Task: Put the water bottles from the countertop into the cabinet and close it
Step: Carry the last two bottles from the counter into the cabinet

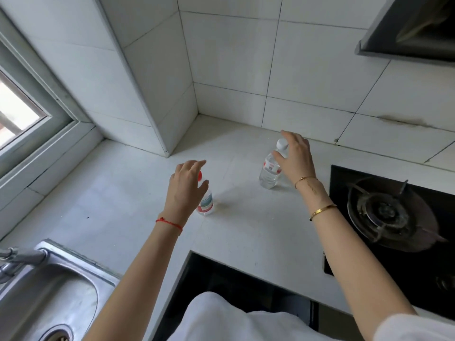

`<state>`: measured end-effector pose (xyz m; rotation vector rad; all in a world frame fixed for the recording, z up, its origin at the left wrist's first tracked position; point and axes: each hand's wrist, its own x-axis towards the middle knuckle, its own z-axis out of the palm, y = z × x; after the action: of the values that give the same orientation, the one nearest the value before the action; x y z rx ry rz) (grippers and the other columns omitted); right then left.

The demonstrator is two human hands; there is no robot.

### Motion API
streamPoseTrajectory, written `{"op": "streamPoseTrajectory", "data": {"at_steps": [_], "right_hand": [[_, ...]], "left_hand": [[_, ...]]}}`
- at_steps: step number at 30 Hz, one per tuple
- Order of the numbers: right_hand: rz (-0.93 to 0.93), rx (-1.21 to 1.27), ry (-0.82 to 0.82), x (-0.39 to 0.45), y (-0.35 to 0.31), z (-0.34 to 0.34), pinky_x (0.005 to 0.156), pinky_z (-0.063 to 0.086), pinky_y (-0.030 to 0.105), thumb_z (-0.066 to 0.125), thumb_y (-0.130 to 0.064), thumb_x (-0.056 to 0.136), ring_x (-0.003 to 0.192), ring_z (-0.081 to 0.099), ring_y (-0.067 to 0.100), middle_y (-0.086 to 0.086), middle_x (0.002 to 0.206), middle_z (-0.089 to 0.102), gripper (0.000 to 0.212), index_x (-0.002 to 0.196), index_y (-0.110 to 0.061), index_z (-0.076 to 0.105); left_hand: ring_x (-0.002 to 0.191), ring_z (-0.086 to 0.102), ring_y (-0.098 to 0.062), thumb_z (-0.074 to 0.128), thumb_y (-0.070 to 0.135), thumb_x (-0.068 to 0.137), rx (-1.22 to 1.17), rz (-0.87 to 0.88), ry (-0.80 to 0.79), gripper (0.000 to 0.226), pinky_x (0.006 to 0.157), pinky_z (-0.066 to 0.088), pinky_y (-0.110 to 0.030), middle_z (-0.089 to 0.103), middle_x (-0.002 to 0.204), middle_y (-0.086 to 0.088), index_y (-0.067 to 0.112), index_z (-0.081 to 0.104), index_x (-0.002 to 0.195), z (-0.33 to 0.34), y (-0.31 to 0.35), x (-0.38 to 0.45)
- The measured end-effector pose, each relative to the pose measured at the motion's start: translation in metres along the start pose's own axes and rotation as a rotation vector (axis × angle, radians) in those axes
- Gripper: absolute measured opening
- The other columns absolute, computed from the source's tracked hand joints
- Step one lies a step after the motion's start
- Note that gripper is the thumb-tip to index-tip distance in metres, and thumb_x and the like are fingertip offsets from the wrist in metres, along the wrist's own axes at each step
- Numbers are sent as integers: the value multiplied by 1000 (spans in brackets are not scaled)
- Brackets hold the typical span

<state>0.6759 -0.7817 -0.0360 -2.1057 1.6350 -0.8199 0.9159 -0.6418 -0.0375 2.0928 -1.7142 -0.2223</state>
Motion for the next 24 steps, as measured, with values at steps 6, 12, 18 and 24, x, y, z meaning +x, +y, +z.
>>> {"op": "streamPoseTrajectory", "data": {"at_steps": [6,12,18,24], "right_hand": [[80,-102,-90,24,17,24,92,44,42,60,-14,89,120,40,34,14,129,51,45,132,-12,48],[73,-100,-29,21,14,29,73,42,36,55,0,85,102,48,35,17,108,52,23,106,-6,50],[-5,-28,53,-22,6,24,70,42,31,58,0,83,96,50,27,10,100,52,22,101,-10,50],[-40,46,136,-88,-22,-8,72,42,26,61,-4,83,91,50,21,3,100,53,24,103,-13,53]], "left_hand": [[113,53,-32,66,2,87,-25,-58,19,34,89,51,-37,64,121,-11,9,66,120,9,-6,11],[100,61,-28,75,6,81,-47,-75,-11,34,85,54,-34,68,113,-10,10,66,114,10,-14,14],[90,67,-28,76,0,76,-116,-46,28,30,80,58,-35,71,103,-11,8,70,105,9,-15,8],[87,64,-26,79,4,72,-197,73,141,35,78,58,-41,70,102,-8,10,69,105,-13,-6,-23]]}}
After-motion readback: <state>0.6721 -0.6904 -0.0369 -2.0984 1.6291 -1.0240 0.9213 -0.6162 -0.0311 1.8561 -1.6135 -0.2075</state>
